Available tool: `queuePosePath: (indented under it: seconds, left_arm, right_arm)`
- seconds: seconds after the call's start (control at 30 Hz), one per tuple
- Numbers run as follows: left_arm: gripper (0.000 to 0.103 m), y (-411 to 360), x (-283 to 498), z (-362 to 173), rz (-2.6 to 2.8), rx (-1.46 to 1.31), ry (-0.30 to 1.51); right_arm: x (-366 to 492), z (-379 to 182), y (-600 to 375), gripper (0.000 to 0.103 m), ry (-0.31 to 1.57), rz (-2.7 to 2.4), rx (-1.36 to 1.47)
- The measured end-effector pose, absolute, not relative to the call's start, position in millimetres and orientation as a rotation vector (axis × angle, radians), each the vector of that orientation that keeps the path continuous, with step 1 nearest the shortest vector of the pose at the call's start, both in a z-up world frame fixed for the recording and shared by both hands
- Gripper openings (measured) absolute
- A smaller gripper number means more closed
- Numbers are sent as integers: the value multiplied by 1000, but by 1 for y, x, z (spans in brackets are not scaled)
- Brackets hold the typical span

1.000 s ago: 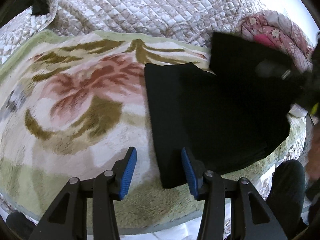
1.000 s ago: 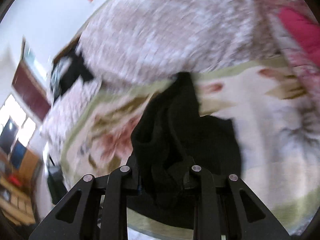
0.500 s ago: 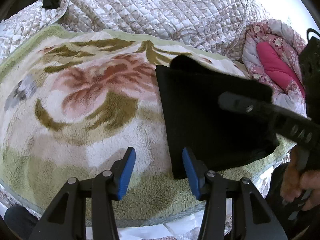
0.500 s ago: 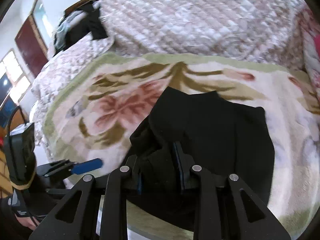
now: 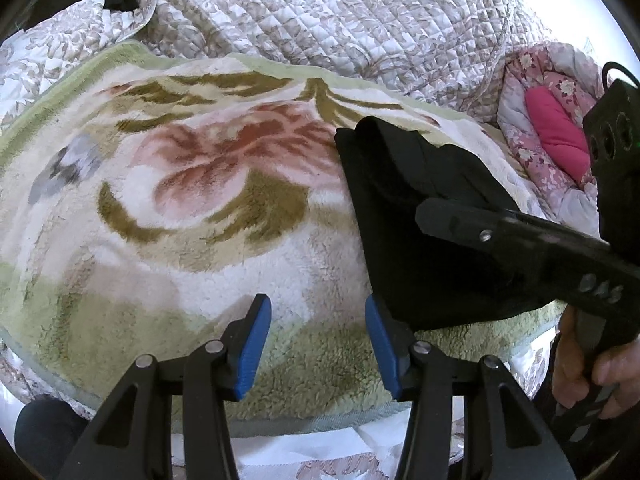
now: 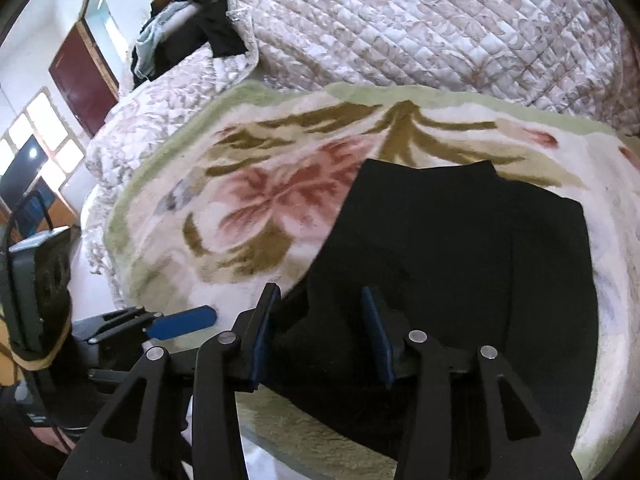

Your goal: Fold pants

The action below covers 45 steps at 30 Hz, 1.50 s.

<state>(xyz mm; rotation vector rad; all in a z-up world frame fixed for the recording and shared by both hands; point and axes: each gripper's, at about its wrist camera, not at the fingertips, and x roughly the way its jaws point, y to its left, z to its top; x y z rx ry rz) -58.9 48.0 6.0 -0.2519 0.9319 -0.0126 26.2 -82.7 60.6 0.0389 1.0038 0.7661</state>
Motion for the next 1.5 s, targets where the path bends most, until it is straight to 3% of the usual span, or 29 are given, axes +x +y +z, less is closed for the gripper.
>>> queuePosePath:
  seconds: [0.13,0.33,0.47,0.53,0.67,1.1,1.17,1.3,1.5]
  left_arm:
    - [52,49,-62,10,-3,-245,926]
    - [52,49,-63,18,5,-234,910]
    - [52,46,-60,21,-5,-221,901]
    - [52,44,-57,22,-10,-217,903]
    - [52,42,-54,28,-16,-210,890]
    - [52,-12,-21,58,-179,-163,832]
    - [52,-25,-15,53,-231,-163,834]
    - [51,-34,-5,24,-251,-168,906]
    - [52,-29,-6,26,-243,-140,889]
  right_arm:
    - [20,86,-87,58,941,847,99]
    - [18,102,-129,58,859,728,135]
    - [23,83,-167,58,921,564,111]
    - [20,76,-182,44,926,506,118]
    - [16,51,-197,34,987,452,99]
    - [9,58,-206,33,915,482,66]
    - [12,43,-206,33,978,504,56]
    - [9,49,-204,33,952,510,10]
    - [28,52,-215,33,909,461,18]
